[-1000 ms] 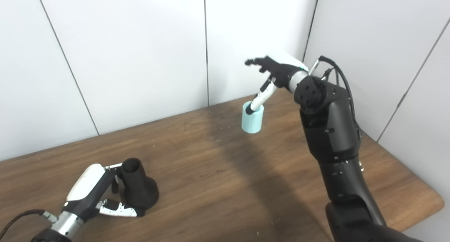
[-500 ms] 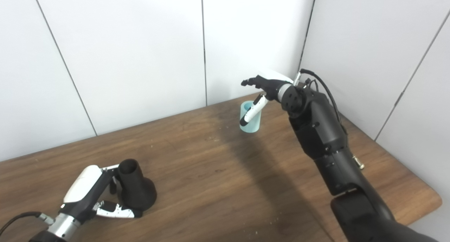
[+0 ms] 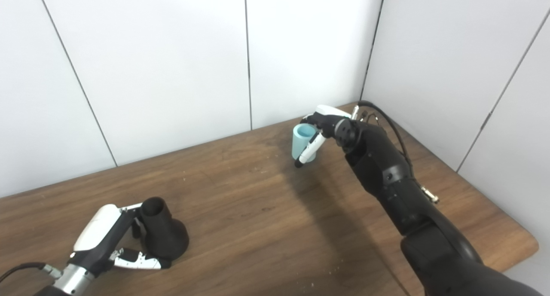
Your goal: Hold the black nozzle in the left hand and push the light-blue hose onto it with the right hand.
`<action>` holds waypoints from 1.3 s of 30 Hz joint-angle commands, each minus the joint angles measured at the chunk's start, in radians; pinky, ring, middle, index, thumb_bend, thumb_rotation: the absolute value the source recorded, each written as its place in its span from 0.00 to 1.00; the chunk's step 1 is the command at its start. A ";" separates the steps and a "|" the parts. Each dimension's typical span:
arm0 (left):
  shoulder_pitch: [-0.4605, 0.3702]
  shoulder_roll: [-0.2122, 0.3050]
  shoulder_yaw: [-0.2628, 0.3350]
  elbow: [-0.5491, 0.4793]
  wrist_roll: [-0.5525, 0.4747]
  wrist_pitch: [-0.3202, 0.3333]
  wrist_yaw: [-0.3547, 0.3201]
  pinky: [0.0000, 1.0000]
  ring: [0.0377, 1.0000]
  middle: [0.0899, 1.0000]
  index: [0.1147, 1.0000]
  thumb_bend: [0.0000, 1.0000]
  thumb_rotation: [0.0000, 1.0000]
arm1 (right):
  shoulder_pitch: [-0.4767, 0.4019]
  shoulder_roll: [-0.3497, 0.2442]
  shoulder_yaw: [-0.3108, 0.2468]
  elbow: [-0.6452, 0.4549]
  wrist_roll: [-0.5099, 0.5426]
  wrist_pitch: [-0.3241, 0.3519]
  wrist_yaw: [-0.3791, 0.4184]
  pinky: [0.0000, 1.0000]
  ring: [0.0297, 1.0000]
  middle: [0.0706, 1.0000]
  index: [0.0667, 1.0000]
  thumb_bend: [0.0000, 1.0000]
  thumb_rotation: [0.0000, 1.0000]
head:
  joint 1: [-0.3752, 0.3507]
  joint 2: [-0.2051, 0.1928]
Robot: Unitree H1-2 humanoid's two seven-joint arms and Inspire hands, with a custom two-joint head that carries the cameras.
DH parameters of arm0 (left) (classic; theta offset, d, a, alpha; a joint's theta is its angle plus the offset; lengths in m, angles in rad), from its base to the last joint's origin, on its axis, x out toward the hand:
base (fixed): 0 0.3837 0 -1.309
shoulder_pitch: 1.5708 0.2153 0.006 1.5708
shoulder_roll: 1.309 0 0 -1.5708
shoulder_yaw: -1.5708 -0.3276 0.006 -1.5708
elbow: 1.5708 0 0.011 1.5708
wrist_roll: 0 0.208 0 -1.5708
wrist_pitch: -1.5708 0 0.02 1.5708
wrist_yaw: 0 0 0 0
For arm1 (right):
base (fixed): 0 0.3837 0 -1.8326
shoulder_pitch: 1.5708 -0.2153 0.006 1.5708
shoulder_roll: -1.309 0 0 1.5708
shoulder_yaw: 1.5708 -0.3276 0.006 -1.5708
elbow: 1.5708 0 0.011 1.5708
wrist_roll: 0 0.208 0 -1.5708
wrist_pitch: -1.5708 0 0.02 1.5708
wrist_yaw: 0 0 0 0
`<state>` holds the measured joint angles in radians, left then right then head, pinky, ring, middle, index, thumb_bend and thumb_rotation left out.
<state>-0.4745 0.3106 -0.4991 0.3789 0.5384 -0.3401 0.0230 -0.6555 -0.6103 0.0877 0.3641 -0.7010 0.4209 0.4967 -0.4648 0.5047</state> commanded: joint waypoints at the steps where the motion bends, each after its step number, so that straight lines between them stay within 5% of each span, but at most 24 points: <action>1: 0.062 0.048 -0.026 0.040 0.045 0.043 -0.096 0.46 0.44 0.38 0.45 0.52 0.00 | -0.068 -0.030 0.003 -0.001 0.015 -0.017 -0.045 0.79 0.90 0.90 0.89 0.89 0.22 | 0.001 0.002; 7: 0.077 0.049 -0.015 0.009 0.028 0.053 -0.117 0.46 0.44 0.37 0.45 0.52 0.00 | -0.076 -0.032 0.033 0.031 0.048 -0.049 -0.097 0.78 0.88 0.88 0.87 0.89 0.19 | 0.011 0.012; 20: 0.087 0.054 -0.005 -0.011 0.030 0.055 -0.134 0.45 0.45 0.39 0.44 0.52 0.00 | -0.075 -0.011 0.059 0.066 0.090 -0.108 -0.245 0.55 0.65 0.73 0.77 0.82 0.09 | 0.011 0.017; 39: 0.089 0.057 -0.005 -0.016 0.012 0.051 -0.146 0.44 0.45 0.41 0.43 0.53 0.00 | -0.063 -0.061 0.115 0.036 0.075 -0.067 -0.196 0.57 0.67 0.71 0.72 0.79 0.02 | 0.006 0.031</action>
<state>-0.4409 0.3272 -0.4759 0.3247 0.5158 -0.3302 -0.0211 -0.6766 -0.6337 0.2092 0.4279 -0.6206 0.3507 0.3079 -0.4587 0.5354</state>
